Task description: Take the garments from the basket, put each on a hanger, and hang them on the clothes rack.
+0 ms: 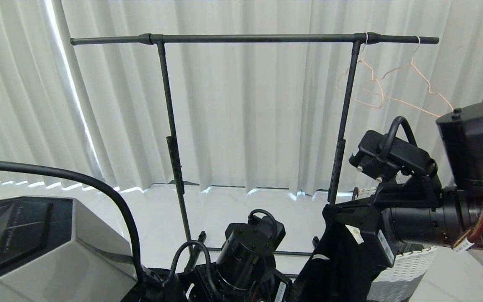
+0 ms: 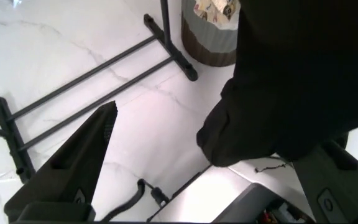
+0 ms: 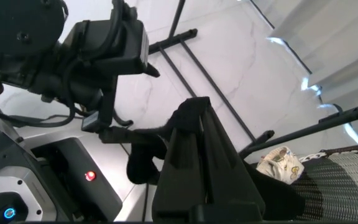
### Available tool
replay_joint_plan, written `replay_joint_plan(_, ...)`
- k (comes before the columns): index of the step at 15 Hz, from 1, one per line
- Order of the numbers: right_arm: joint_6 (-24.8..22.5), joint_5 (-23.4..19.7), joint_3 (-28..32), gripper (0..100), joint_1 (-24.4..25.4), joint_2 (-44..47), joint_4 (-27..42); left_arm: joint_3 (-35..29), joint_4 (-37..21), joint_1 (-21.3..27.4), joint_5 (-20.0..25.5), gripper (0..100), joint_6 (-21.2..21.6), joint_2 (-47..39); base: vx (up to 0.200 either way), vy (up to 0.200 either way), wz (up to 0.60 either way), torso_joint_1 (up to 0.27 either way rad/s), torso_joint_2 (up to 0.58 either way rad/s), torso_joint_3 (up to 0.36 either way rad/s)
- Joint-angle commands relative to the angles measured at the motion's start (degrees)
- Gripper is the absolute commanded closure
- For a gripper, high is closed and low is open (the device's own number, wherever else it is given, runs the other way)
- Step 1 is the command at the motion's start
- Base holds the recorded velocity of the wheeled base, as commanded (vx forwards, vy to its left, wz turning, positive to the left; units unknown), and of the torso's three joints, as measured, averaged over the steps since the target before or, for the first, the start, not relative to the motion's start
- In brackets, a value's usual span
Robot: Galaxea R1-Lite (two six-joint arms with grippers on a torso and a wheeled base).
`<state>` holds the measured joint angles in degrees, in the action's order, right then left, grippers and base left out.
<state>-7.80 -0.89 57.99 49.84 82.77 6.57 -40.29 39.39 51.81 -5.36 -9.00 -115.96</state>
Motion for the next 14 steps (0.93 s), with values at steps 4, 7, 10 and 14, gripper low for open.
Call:
replay_joint_plan(4,-0.02,0.80,0.11,100,0.09,-0.07,0.02,0.48,0.16,-0.04,0.00,100,0.03,0.29,0.000,0.000,0.00,0.000,0.00,0.000)
replay_joint_plan(7,-0.02,0.80,-0.25,100,0.00,0.02,0.02,0.65,0.16,0.05,-0.44,100,0.03,0.47,0.000,0.000,0.00,0.000,0.00,0.000)
replay_joint_plan(10,1.65,1.15,-1.48,100,-0.18,0.19,-0.15,2.67,-0.28,0.13,1.41,100,-2.52,11.37,0.000,0.000,0.00,0.000,0.00,0.000)
replay_joint_plan(14,4.02,1.86,-1.30,100,0.00,0.46,-0.59,-2.60,-29.37,-1.71,3.52,100,-2.69,36.24,0.000,0.000,0.00,0.000,0.00,0.000)
